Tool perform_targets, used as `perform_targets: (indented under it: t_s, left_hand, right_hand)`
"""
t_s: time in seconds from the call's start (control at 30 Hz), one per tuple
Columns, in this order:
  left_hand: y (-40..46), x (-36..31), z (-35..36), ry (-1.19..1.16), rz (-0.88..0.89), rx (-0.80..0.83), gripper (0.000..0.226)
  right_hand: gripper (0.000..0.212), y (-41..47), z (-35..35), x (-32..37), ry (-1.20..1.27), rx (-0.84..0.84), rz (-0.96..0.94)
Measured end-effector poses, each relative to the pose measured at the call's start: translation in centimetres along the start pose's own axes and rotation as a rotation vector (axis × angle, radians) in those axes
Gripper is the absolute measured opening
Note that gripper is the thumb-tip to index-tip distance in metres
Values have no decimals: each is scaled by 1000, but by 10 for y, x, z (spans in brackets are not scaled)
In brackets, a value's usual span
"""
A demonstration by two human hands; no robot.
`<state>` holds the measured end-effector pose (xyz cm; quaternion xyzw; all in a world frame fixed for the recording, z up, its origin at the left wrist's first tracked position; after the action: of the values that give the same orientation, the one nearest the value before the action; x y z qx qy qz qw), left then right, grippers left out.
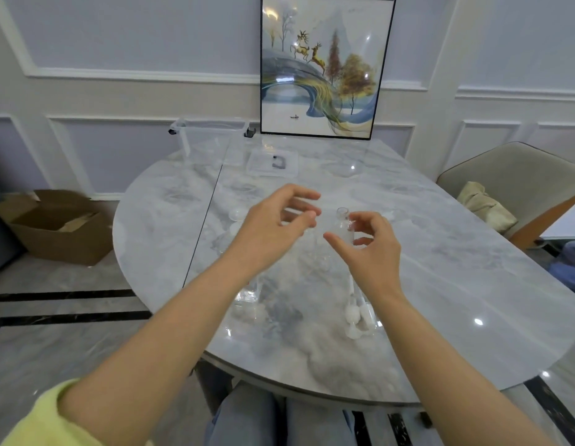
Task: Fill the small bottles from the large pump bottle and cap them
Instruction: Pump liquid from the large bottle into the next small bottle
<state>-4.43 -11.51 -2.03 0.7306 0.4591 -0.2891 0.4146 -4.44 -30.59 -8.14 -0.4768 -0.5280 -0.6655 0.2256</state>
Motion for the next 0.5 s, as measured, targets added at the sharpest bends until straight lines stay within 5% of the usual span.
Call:
perform_targets:
  t_s: [0.23,0.5]
  left_hand:
    - [11,-5,-62,134,70,-86,22]
    - [24,45,-96,179,-179,-84,19]
  right_hand:
    - [39,-30,39,0,170,220,139]
    - [39,-54,83,-8,175,371,230]
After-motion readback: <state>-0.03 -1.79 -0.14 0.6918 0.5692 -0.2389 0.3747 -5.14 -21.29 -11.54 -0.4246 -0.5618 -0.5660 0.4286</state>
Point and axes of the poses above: each hand's wrist, its own y-axis towards the middle knuckle, its own z-axis out of the palm, x = y × z, the point moved 6 cm from there along y, towards the middle knuckle, and after that the axes turned 12 degrees about y, right-handed, at the moved point
